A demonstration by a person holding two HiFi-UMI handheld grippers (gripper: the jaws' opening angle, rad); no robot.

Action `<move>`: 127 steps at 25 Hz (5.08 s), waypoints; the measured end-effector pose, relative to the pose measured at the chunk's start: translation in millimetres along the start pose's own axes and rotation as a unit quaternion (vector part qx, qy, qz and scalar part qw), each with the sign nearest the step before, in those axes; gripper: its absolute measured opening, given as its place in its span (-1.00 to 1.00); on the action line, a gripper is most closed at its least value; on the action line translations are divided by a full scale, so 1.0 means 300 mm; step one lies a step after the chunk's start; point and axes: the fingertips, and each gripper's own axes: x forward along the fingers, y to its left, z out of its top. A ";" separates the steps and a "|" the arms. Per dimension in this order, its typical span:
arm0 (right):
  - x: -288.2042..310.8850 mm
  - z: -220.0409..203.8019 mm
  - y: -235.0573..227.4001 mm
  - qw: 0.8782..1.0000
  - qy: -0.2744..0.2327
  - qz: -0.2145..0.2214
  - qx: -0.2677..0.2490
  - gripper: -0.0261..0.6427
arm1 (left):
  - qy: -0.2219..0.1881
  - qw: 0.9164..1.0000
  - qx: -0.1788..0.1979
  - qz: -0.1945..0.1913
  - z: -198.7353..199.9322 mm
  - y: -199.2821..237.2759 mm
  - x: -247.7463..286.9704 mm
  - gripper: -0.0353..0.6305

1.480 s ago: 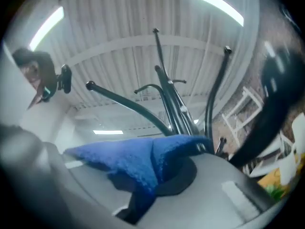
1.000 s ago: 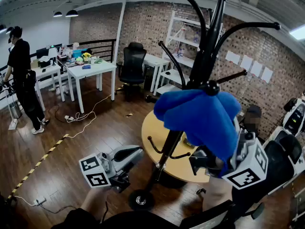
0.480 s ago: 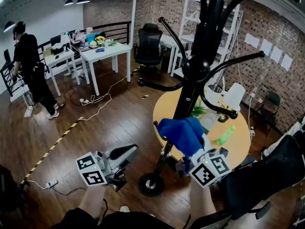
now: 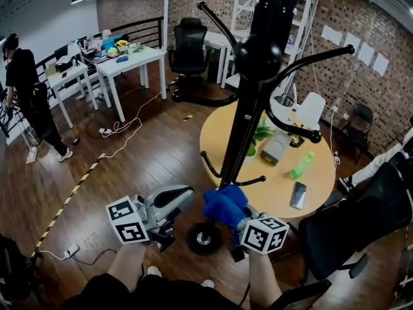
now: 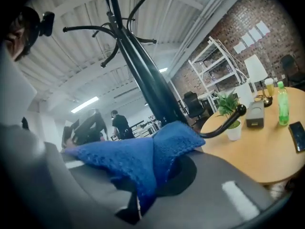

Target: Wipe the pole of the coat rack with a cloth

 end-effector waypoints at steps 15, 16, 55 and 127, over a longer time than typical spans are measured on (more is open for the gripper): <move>0.015 0.007 0.283 0.981 -0.141 -0.123 0.052 -0.84 | 0.026 0.988 -0.080 -0.128 0.184 0.326 -0.281 -0.89; 0.022 0.023 0.303 0.981 -0.144 -0.125 0.041 -0.84 | 0.026 0.987 -0.082 -0.132 0.194 0.343 -0.282 -0.89; 0.261 0.234 0.306 0.738 -0.338 -0.573 -0.113 -0.84 | 0.235 0.802 -0.166 -0.524 0.162 0.561 0.085 -0.89; 0.213 -0.150 -0.286 0.654 -0.324 -0.681 0.055 -0.84 | 0.246 0.755 -0.142 -0.591 0.203 0.572 0.215 -0.89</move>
